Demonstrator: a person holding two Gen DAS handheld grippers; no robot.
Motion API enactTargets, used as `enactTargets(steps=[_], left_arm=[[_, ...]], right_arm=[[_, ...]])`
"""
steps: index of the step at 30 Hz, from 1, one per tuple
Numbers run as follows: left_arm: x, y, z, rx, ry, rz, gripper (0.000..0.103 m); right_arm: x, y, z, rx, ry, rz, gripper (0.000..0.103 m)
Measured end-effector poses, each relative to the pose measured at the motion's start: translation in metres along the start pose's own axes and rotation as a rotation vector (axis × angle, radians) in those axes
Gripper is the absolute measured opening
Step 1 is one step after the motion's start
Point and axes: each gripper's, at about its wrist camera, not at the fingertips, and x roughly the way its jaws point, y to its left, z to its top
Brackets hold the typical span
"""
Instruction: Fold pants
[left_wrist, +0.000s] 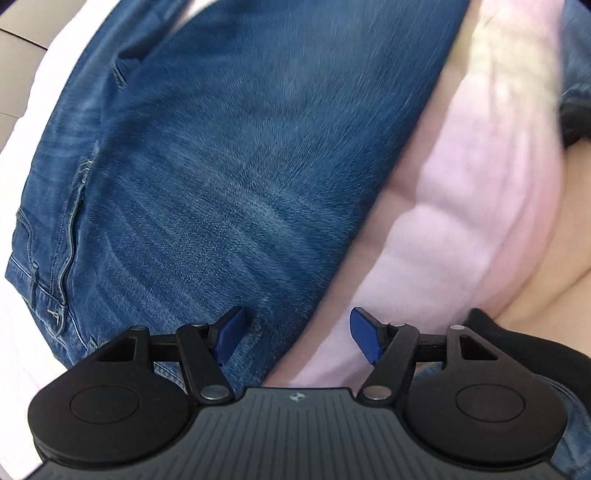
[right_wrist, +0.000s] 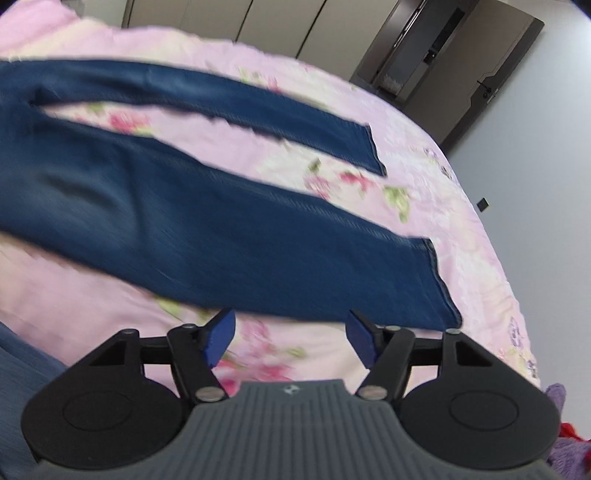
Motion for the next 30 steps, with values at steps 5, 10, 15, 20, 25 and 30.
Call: enactTargets(steps=[5, 10, 15, 20, 25, 30], left_arm=[[0.003, -0.002, 0.003, 0.005, 0.021, 0.047, 0.050], [-0.029, 0.024, -0.013, -0.149, -0.102, 0.081, 0.010], [-0.068, 0.047, -0.023, -0.334, -0.244, 0.137, 0.009], [-0.087, 0.054, -0.021, -0.437, -0.342, 0.186, 0.008], [-0.107, 0.062, -0.017, -0.483, -0.421, 0.249, 0.006], [-0.132, 0.098, -0.015, -0.538, -0.495, 0.293, 0.006]], right_arm=[[0.062, -0.029, -0.024, -0.127, 0.070, -0.082, 0.062], [0.112, -0.048, -0.042, -0.297, 0.079, -0.196, 0.061], [0.148, -0.061, -0.045, -0.403, 0.064, -0.288, 0.031], [0.152, -0.067, -0.036, -0.368, 0.006, -0.332, 0.004], [0.131, -0.078, 0.002, -0.280, -0.071, -0.438, 0.000], [0.111, -0.097, 0.072, -0.154, -0.120, -0.486, 0.000]])
